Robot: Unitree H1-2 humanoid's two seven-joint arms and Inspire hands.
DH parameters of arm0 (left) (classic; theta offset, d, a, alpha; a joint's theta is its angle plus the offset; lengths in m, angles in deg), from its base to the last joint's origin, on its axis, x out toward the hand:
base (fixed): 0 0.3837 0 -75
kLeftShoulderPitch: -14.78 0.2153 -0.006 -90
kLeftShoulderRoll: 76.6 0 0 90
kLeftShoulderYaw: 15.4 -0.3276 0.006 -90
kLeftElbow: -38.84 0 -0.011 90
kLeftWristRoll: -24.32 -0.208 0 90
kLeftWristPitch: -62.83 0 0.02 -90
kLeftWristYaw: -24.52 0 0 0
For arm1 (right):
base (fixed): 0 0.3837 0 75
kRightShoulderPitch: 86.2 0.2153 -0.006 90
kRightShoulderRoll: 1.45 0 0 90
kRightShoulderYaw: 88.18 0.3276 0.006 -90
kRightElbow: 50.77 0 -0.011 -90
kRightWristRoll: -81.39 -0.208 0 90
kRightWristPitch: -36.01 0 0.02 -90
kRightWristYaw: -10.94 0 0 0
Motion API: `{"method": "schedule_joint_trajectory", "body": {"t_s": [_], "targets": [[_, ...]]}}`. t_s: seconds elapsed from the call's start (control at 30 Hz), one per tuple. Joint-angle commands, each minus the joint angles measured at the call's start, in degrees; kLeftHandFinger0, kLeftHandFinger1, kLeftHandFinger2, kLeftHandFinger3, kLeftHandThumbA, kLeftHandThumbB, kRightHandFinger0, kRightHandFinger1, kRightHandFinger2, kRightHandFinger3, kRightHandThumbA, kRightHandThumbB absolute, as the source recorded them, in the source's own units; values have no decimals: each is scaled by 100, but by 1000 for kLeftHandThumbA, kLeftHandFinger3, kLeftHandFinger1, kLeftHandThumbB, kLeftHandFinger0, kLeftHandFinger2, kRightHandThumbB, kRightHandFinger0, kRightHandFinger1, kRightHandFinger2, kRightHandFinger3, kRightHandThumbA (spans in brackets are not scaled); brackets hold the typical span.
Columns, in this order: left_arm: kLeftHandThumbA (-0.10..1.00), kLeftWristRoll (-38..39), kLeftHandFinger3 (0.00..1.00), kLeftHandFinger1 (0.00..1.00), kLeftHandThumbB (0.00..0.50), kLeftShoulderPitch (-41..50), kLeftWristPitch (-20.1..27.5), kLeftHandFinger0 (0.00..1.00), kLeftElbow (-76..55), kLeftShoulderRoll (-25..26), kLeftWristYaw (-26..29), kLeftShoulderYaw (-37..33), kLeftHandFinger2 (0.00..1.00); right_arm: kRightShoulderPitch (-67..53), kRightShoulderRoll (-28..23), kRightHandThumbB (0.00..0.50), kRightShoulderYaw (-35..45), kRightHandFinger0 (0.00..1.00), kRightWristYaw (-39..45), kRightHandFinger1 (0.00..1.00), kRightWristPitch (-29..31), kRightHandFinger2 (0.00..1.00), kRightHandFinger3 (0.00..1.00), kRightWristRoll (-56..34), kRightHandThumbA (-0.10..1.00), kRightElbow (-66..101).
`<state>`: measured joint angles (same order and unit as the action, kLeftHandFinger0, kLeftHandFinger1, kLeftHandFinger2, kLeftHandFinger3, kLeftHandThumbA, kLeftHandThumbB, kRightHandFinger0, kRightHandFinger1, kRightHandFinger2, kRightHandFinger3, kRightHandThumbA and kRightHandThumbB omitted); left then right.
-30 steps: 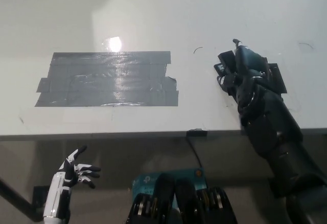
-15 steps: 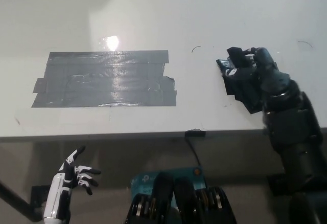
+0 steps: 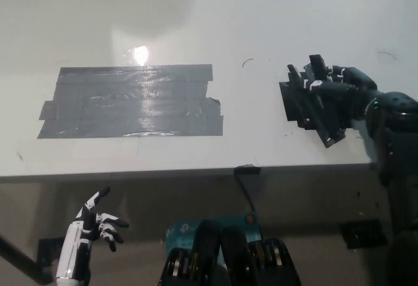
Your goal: A stapler is kept on the black spot marked on the desk infront of the robot. The robot picks up the stapler using its right hand and passes it to a person
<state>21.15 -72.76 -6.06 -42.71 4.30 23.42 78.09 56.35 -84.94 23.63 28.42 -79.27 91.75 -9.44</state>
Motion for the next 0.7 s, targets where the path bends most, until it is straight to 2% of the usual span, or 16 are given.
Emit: {"method": "schedule_joint_trajectory", "body": {"t_s": [0.0,0.03,0.13,0.2,0.27,0.3,0.37,0.4,0.47,0.53,0.67], "targets": [[1000,81,871,278,423,-143,85,205,-126,113,-79,-32,411,1107,-469,7,464,0,1684,0,-165,0,0,-2450,904,-582],[1000,74,871,277,421,-149,64,202,-138,113,-75,-31,412,1122,-473,0,366,0,1732,0,-165,0,0,-2598,936,-407],[1000,60,872,276,420,-141,28,200,-170,99,-62,-31,412,1144,-475,0,192,0,1676,0,-165,0,11,-3043,935,-145],[1000,65,874,276,417,-131,-4,196,-195,89,-55,-25,408,1150,-474,0,-59,0,1481,0,-165,0,3,-3671,850,204],[1000,66,872,275,411,-135,25,193,-176,90,-53,-24,406,1163,-504,1,-278,0,1362,0,-165,0,0,-4106,839,352],[1000,74,870,282,411,-139,41,198,-161,87,-53,-23,407,1155,-516,27,-428,0,1329,0,-165,0,0,-4212,837,576],[1000,112,875,297,414,-143,44,213,-145,84,-70,-24,419,1154,-546,17,-686,0,1366,0,-165,0,0,-4243,875,1013],[1000,117,875,317,412,-149,65,229,-126,90,-78,-28,433,1183,-570,1,-822,0,1203,0,-165,0,0,-4305,875,1205],[1000,83,874,356,433,-149,39,252,-139,97,-76,-35,452,1263,-639,0,-1119,0,912,0,-165,0,0,-4644,901,1427],[1000,78,869,381,434,-129,-7,275,-180,96,-80,-38,464,1326,-667,0,-1363,0,590,0,-165,0,0,-4982,929,1561],[1000,50,869,406,438,-103,-52,277,-212,92,-78,-48,477,1460,-556,0,-1523,0,104,0,-165,0,0,-5338,879,1677]]}}
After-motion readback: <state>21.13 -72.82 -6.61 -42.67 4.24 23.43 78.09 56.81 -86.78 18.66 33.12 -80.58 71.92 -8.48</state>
